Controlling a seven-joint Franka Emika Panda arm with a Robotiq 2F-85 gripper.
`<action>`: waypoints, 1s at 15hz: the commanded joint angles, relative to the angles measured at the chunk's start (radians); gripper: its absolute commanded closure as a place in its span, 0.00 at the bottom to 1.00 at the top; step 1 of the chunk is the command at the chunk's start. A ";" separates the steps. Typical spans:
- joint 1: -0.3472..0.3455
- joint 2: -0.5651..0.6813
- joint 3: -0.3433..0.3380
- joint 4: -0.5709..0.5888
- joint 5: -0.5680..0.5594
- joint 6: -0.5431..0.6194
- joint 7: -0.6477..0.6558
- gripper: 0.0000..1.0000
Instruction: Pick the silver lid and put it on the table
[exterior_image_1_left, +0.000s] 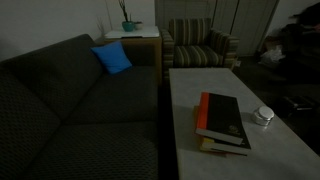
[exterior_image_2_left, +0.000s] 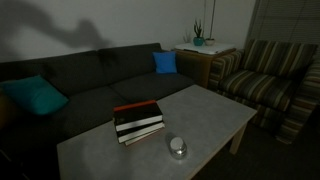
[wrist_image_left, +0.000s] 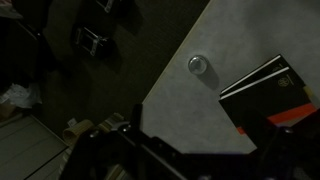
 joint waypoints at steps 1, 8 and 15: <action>-0.022 0.037 -0.002 0.020 -0.046 0.060 0.025 0.00; 0.005 0.326 -0.151 0.153 0.319 0.267 -0.177 0.00; -0.020 0.449 -0.133 0.235 0.413 0.259 -0.263 0.00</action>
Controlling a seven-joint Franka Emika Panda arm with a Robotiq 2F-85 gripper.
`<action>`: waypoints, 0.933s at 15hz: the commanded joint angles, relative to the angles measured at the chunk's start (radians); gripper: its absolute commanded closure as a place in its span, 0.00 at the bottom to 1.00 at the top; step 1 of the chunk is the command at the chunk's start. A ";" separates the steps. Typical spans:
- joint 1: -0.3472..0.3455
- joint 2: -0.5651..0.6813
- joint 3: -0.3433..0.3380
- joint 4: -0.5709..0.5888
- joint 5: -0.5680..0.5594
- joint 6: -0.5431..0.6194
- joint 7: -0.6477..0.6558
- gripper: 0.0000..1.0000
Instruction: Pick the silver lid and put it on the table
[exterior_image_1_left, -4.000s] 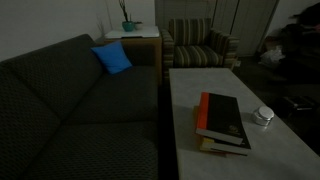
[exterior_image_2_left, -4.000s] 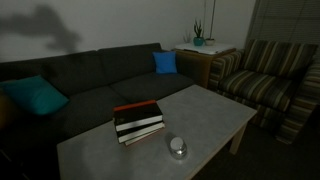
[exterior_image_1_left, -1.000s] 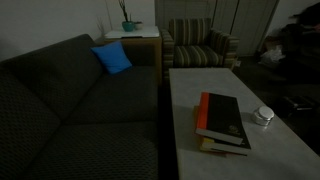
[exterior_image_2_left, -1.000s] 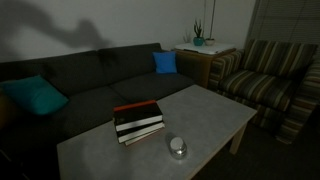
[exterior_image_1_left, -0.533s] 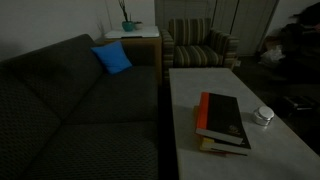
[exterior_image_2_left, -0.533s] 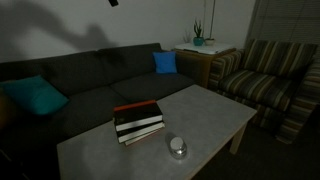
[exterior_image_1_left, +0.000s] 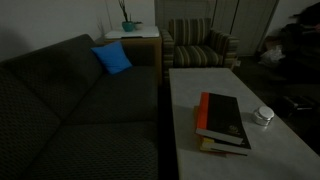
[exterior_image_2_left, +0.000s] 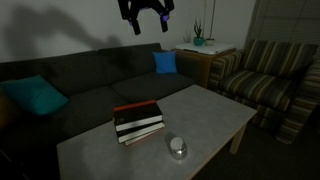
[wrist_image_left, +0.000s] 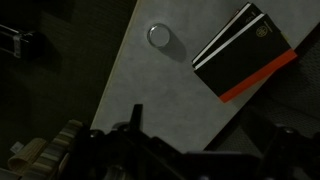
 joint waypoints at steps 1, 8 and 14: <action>-0.013 0.005 0.014 0.008 -0.003 -0.003 0.003 0.00; -0.045 0.255 -0.014 0.245 0.029 -0.181 0.172 0.00; -0.109 0.560 0.009 0.562 0.119 -0.404 0.146 0.00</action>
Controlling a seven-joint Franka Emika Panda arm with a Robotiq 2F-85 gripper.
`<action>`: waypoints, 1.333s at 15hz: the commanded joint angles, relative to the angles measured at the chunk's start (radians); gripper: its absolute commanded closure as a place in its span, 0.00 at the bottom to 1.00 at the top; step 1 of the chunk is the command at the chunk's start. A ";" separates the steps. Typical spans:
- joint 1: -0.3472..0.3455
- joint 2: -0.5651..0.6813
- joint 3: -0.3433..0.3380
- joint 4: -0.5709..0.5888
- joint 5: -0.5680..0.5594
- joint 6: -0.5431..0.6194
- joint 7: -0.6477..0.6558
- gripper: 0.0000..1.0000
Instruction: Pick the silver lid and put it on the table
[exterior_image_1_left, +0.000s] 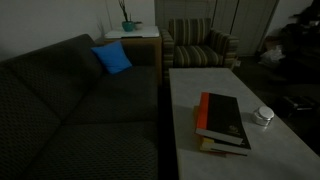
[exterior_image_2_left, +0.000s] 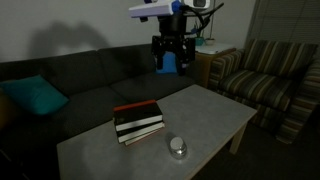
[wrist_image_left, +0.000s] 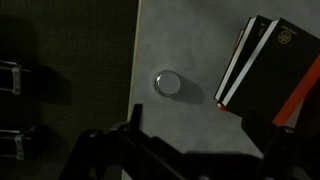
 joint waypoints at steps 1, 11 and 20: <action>-0.028 0.161 0.016 0.215 0.018 -0.169 -0.005 0.00; -0.022 0.173 0.015 0.213 -0.004 -0.131 -0.017 0.00; -0.026 0.358 0.020 0.391 -0.002 -0.175 -0.011 0.00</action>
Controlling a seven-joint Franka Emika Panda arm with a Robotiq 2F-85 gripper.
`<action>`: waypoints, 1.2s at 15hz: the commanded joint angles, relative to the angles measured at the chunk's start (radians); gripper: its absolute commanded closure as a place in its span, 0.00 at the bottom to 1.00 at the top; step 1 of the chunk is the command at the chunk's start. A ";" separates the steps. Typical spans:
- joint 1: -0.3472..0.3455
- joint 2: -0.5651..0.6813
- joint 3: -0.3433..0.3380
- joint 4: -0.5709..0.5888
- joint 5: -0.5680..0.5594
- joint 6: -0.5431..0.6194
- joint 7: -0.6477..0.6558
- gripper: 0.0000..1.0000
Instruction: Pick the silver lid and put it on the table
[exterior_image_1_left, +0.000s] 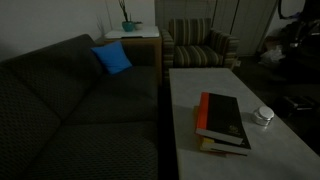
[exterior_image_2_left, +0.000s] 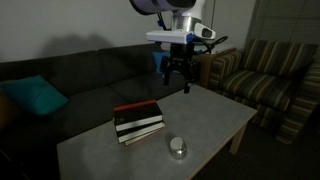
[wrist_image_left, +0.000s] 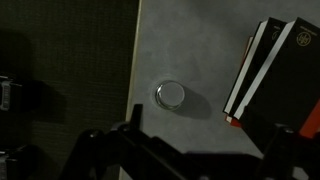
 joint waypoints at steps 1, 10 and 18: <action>-0.012 0.131 0.012 0.151 -0.005 -0.055 0.000 0.00; -0.007 0.228 0.014 0.238 -0.008 -0.078 -0.001 0.00; -0.086 0.450 0.074 0.563 0.133 -0.275 0.030 0.00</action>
